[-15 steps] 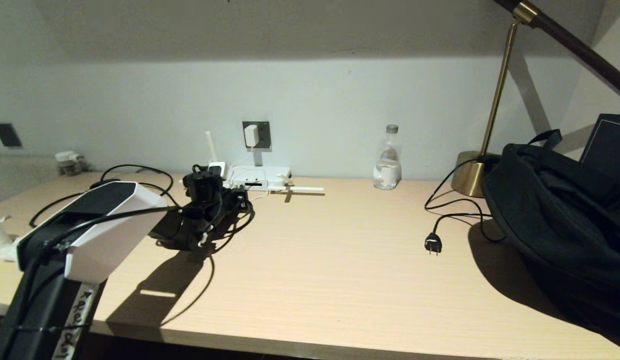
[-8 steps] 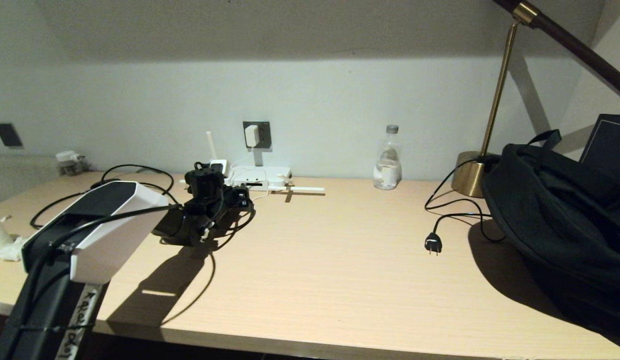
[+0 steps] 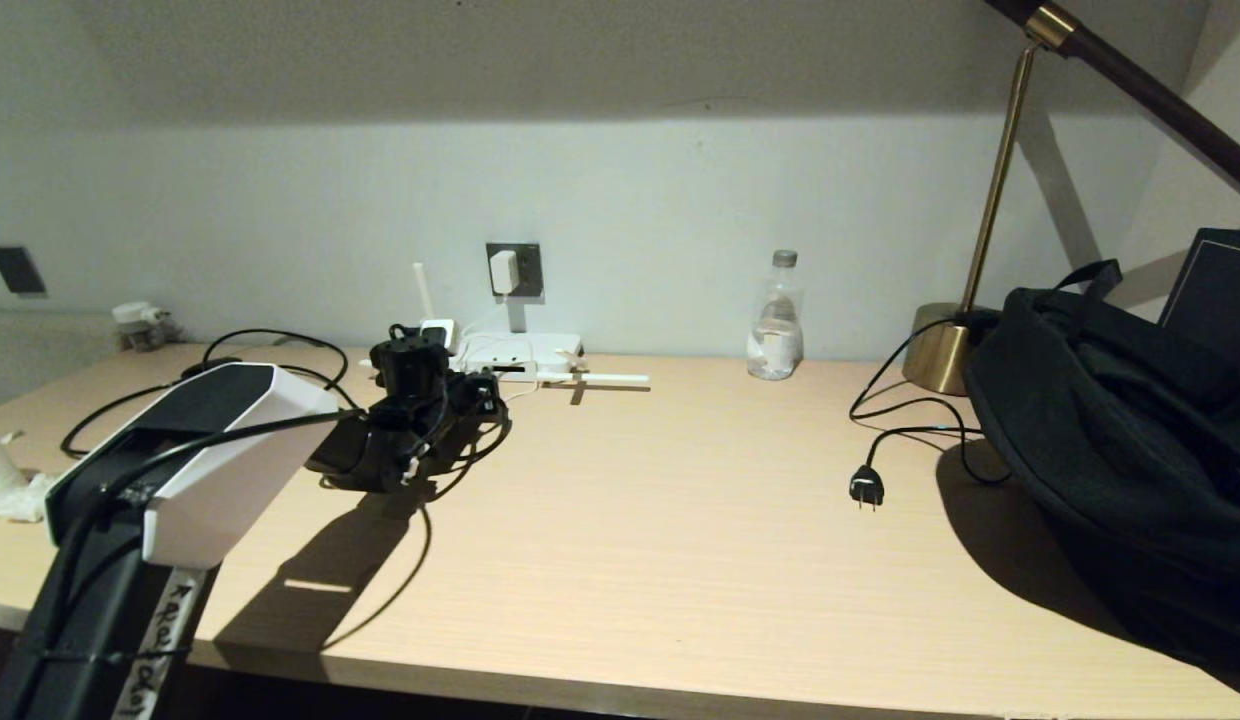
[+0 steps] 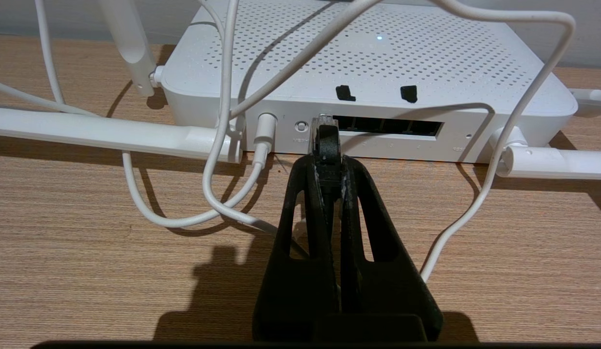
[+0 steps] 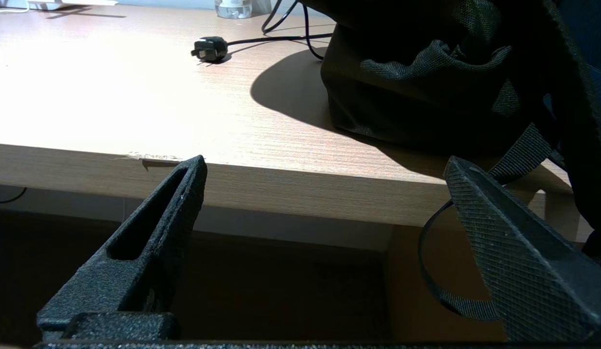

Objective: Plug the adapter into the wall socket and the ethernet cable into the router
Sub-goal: Plug cable into router interface

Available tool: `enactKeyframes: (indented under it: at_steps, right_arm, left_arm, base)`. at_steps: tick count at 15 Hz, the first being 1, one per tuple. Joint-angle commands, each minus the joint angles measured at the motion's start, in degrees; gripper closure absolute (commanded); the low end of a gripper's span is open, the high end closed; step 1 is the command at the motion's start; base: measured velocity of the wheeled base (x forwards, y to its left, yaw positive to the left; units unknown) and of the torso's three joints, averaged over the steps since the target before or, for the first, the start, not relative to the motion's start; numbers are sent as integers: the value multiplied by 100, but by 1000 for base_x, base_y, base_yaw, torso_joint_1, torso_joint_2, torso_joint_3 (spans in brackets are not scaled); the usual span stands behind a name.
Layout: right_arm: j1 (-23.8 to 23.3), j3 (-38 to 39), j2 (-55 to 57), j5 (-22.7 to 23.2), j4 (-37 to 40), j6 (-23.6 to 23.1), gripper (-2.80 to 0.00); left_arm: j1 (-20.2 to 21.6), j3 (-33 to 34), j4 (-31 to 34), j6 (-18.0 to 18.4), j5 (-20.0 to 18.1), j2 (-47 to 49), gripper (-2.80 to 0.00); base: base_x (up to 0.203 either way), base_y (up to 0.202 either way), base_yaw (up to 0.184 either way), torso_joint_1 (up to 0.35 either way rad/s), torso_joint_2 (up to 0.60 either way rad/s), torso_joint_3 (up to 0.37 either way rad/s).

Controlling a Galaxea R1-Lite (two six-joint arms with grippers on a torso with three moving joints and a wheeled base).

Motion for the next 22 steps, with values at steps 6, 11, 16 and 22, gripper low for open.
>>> enactKeyframes:
  at_steps: [6, 11, 16, 22]
  right_arm:
    - [0, 0, 0, 4, -2, -6, -280]
    - [0, 0, 0, 4, -2, -6, -280]
    - [0, 0, 0, 4, -2, -6, -280]
    - [0, 0, 0, 4, -2, 11, -280]
  left_arm:
    - [-8, 4, -30, -3, 4, -14, 0]
    - [-27, 5, -23, -5, -5, -24, 0]
    - [-52, 57, -38, -12, -5, -65, 0]
    - [-61, 66, -38, -12, -5, -50, 0]
  base:
    - [0, 0, 0, 0, 0, 0]
    - [0, 0, 0, 0, 0, 0]
    - [0, 0, 0, 0, 0, 0]
    - [0, 0, 0, 0, 0, 0]
